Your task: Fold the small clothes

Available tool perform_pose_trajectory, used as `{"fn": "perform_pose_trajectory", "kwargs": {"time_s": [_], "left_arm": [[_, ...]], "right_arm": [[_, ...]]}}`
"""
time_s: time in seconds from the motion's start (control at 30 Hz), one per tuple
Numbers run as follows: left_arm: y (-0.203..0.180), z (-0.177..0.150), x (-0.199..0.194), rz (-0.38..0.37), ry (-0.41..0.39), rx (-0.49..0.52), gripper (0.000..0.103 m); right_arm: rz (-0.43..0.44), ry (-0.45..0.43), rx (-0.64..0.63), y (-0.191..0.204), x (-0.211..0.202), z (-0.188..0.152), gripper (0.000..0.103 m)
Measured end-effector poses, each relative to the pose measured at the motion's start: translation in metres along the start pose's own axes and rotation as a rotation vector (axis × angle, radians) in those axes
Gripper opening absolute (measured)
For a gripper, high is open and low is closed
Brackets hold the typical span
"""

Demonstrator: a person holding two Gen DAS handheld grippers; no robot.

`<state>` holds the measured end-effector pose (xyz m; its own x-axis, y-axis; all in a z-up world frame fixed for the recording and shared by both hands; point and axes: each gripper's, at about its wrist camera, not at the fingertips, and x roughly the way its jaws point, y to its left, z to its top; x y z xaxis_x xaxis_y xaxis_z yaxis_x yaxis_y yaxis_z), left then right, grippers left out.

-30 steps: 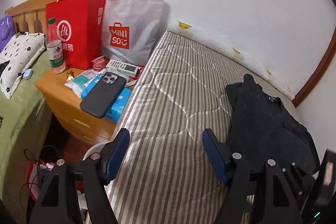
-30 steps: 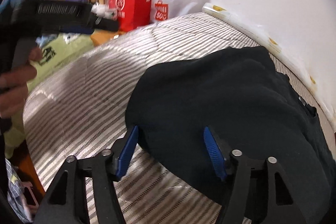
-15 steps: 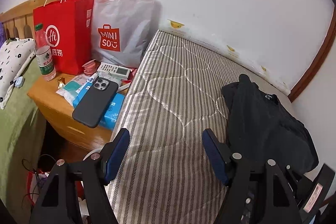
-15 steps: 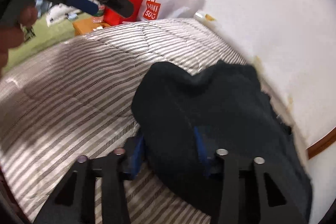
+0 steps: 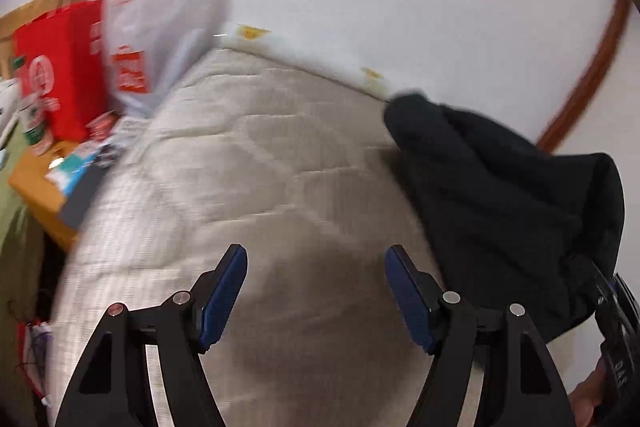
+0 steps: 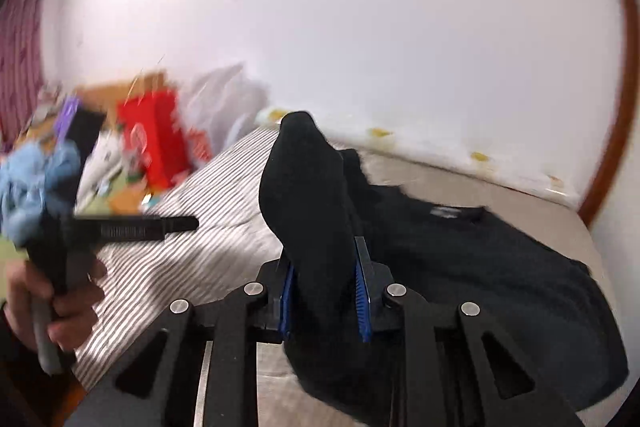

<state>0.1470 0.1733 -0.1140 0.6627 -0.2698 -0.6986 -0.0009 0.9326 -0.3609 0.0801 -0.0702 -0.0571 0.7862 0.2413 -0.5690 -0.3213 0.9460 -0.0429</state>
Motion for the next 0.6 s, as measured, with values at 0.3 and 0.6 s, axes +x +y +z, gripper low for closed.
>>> {"fn": "perform_pose_trajectory", "kwargs": {"time_s": [0.3, 0.6], "left_arm": [[-0.127, -0.002, 0.037, -0.155, 0.008, 0.13, 0.07], [-0.209, -0.031, 0.087, -0.206, 0.089, 0.249, 0.07]], "right_arm": [[-0.104, -0.061, 0.199, -0.127, -0.056, -0.024, 0.023], [-0.156, 0.091, 0.405, -0.228, -0.054, -0.116, 0.028]]}}
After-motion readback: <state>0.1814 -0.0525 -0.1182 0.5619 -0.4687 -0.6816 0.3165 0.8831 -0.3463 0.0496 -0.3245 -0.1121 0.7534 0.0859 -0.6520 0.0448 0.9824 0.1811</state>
